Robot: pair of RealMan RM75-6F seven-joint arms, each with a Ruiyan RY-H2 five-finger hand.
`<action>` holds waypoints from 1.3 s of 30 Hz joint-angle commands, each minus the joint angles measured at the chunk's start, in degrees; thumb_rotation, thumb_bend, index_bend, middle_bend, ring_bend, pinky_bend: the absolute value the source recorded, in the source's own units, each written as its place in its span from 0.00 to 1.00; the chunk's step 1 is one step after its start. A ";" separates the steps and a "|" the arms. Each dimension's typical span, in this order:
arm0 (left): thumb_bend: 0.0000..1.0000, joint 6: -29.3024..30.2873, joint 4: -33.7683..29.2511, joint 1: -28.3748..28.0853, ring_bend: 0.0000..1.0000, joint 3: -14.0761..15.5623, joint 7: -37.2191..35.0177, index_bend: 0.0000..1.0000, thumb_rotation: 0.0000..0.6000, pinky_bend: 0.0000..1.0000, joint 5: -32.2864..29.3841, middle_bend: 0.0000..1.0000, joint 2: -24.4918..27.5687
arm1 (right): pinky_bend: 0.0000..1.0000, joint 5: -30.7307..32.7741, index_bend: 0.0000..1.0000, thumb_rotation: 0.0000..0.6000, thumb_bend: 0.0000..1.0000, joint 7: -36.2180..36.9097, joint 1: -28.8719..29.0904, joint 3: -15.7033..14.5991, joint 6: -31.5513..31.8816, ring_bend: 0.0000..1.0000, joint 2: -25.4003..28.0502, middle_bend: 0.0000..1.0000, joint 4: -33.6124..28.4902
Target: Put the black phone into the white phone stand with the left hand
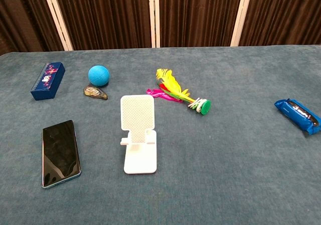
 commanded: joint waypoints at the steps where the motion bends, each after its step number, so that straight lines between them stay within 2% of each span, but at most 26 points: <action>1: 0.00 -0.68 0.51 0.15 0.00 -0.36 -0.52 0.00 1.00 0.00 0.64 0.00 0.06 | 0.00 0.09 0.00 1.00 0.00 -0.06 -0.09 0.03 0.08 0.00 0.08 0.00 -0.11; 6: 0.00 -2.20 2.76 -0.49 0.00 -0.56 -2.44 0.00 1.00 0.00 3.67 0.00 -0.39 | 0.00 0.23 0.00 1.00 0.00 0.24 -0.37 -0.01 0.31 0.00 0.30 0.00 -0.21; 9: 0.00 -6.71 6.13 -3.03 0.00 0.10 -3.76 0.00 1.00 0.00 7.01 0.00 -0.87 | 0.00 0.43 0.00 1.00 0.00 0.85 -0.50 0.10 0.42 0.00 0.55 0.00 -0.26; 12: 0.00 -14.05 10.10 -7.70 0.00 1.10 -5.97 0.00 1.00 0.00 11.27 0.00 -0.77 | 0.00 0.83 0.00 1.00 0.00 1.35 -0.51 0.21 0.17 0.00 0.73 0.00 -0.26; 15: 0.00 -18.60 15.01 -11.99 0.00 1.47 -8.85 0.07 1.00 0.03 16.21 0.00 -1.99 | 0.00 1.48 0.00 1.00 0.00 1.40 -0.41 0.53 -0.14 0.00 0.90 0.00 -0.49; 17: 0.00 -19.19 19.24 -13.91 0.01 1.83 -10.61 0.14 1.00 0.05 20.03 0.00 -3.89 | 0.00 1.88 0.00 1.00 0.00 0.90 -0.34 0.77 -0.24 0.00 0.89 0.00 -0.63; 20: 0.00 -21.60 23.76 -16.45 0.03 3.33 -12.87 0.17 1.00 0.07 24.03 0.01 -5.66 | 0.00 2.11 0.00 1.00 0.00 -0.19 -0.29 0.91 -0.22 0.00 0.72 0.00 -0.61; 25: 0.00 -23.68 30.16 -20.27 0.12 4.97 -14.67 0.26 1.00 0.15 29.65 0.10 -8.49 | 0.00 2.94 0.00 1.00 0.00 -1.24 -0.08 1.09 -0.90 0.00 0.34 0.00 -0.46; 31: 0.00 -26.70 36.66 -23.61 0.13 6.96 -15.37 0.26 1.00 0.17 33.67 0.10 -12.56 | 0.00 4.77 0.00 1.00 0.00 -2.07 0.22 1.59 -2.09 0.00 0.05 0.00 -0.27; 39: 0.00 -27.64 40.97 -26.36 0.13 7.14 -15.32 0.26 1.00 0.17 35.40 0.08 -17.31 | 0.00 5.82 0.00 1.00 0.00 -2.11 0.34 1.89 -2.73 0.00 0.00 0.00 0.01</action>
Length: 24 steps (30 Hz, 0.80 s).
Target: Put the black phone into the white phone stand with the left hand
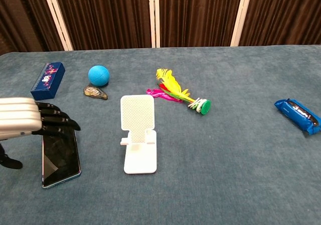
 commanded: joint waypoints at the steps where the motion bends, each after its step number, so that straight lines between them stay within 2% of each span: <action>1: 0.00 -0.66 1.37 -1.20 0.13 0.20 0.19 0.26 1.00 0.17 0.59 0.08 -1.65 | 0.00 0.27 0.00 1.00 0.00 0.19 -0.03 0.13 -0.04 0.00 0.05 0.00 0.11; 8: 0.00 -1.46 2.08 -2.49 0.13 0.36 0.65 0.24 1.00 0.17 0.38 0.02 -3.09 | 0.00 0.82 0.00 1.00 0.00 1.01 -0.14 0.37 -0.15 0.00 0.35 0.00 0.26; 18: 0.00 -3.67 2.06 -3.56 0.13 0.93 1.47 0.24 1.00 0.20 -0.96 0.02 -4.49 | 0.00 0.91 0.00 1.00 0.00 1.44 -0.07 0.26 -0.62 0.00 0.47 0.00 0.24; 21: 0.00 -4.19 2.12 -3.65 0.15 1.06 1.98 0.26 1.00 0.21 -1.44 0.07 -4.82 | 0.00 1.00 0.00 1.00 0.00 1.54 -0.06 0.26 -0.76 0.00 0.54 0.00 0.16; 23: 0.00 -4.23 2.22 -3.63 0.20 1.14 2.07 0.30 1.00 0.23 -1.68 0.14 -5.10 | 0.00 1.04 0.00 1.00 0.00 1.64 -0.05 0.27 -0.82 0.00 0.57 0.00 0.13; 24: 0.00 -4.11 2.38 -3.57 0.25 1.18 2.09 0.35 1.00 0.26 -1.83 0.21 -5.34 | 0.00 1.03 0.00 1.00 0.00 1.66 -0.03 0.26 -0.87 0.00 0.58 0.00 0.13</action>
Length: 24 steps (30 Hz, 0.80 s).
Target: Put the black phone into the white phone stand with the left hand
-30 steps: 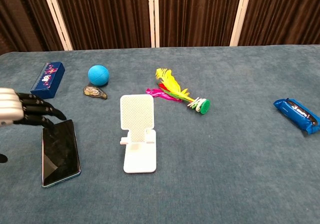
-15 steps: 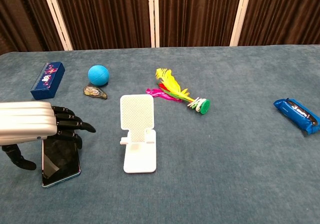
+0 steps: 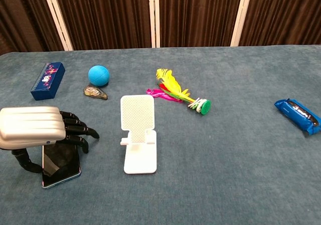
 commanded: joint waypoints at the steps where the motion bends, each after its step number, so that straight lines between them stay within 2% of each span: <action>1: 0.00 0.23 0.35 0.12 0.29 0.11 0.09 0.39 1.00 0.29 -0.32 0.26 -0.48 | 0.00 0.01 0.00 1.00 0.00 0.04 0.03 -0.02 -0.09 0.00 0.01 0.00 0.00; 4: 0.00 0.82 0.78 0.30 0.39 0.11 0.36 0.52 1.00 0.38 -0.52 0.37 -0.88 | 0.00 0.01 0.00 1.00 0.00 0.09 0.07 -0.04 -0.20 0.00 0.03 0.00 -0.01; 8: 0.00 2.16 0.96 0.46 0.43 0.06 0.27 0.59 1.00 0.42 -0.77 0.42 -0.82 | 0.00 0.00 0.00 1.00 0.00 0.38 0.09 -0.08 -0.36 0.00 0.13 0.00 -0.09; 19: 0.00 7.54 -1.55 0.25 0.45 -0.69 2.09 0.62 1.00 0.44 -0.34 0.44 2.66 | 0.00 -0.18 0.00 1.00 0.00 1.18 0.07 -0.22 -0.56 0.00 0.51 0.00 -0.40; 24: 0.00 9.94 -4.18 -0.36 0.45 -2.21 5.65 0.63 1.00 0.44 0.02 0.44 4.79 | 0.00 -0.28 0.00 1.00 0.00 1.58 0.00 -0.29 -0.55 0.00 0.77 0.00 -0.70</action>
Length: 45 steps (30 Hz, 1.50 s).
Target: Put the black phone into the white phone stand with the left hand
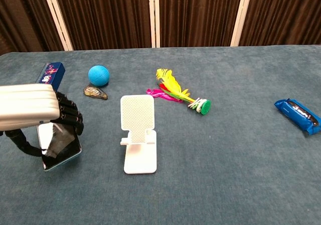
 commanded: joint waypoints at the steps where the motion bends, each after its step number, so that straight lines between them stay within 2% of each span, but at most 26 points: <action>1: 0.00 2.29 -1.81 -0.66 0.45 -1.59 3.45 0.63 1.00 0.44 0.64 0.44 1.48 | 0.00 -0.05 0.00 1.00 0.00 0.28 -0.03 -0.02 -0.01 0.00 0.15 0.00 -0.15; 5: 0.00 6.03 -4.39 -2.99 0.45 -4.90 15.67 0.63 1.00 0.44 4.68 0.44 3.66 | 0.00 -0.03 0.00 1.00 0.00 1.00 -0.16 0.05 0.14 0.00 0.46 0.00 -0.28; 10: 0.00 3.08 -11.63 -6.69 0.45 -8.37 26.51 0.64 1.00 0.44 6.86 0.44 6.35 | 0.00 -0.02 0.00 1.00 0.00 1.51 -0.17 -0.01 -0.06 0.00 0.67 0.00 -0.32; 18: 0.00 -10.54 -23.93 -12.10 0.45 -14.30 43.66 0.63 1.00 0.43 5.41 0.44 8.43 | 0.00 0.06 0.00 1.00 0.00 2.95 -0.50 0.11 0.30 0.00 1.20 0.00 -0.20; 24: 0.00 -20.21 -29.30 -13.84 0.45 -16.19 53.11 0.60 1.00 0.41 2.96 0.43 7.76 | 0.00 0.19 0.00 1.00 0.00 4.37 -0.58 0.18 0.13 0.00 1.55 0.00 0.05; 29: 0.00 -26.93 -32.68 -13.33 0.44 -18.41 61.23 0.55 1.00 0.39 -1.66 0.40 7.06 | 0.00 0.06 0.00 1.00 0.00 5.42 -0.71 0.20 0.23 0.00 1.90 0.00 0.11; 36: 0.00 -29.97 -34.00 -12.06 0.43 -19.85 67.02 0.53 1.00 0.39 -6.21 0.39 4.99 | 0.00 0.04 0.00 1.00 0.00 6.34 -0.94 0.26 0.50 0.00 2.20 0.00 0.26; 45: 0.00 -29.70 -32.22 -10.99 0.43 -19.26 69.16 0.52 1.00 0.39 -8.58 0.39 1.95 | 0.00 0.16 0.00 1.00 0.00 7.03 -0.98 0.34 0.40 0.00 2.39 0.00 0.40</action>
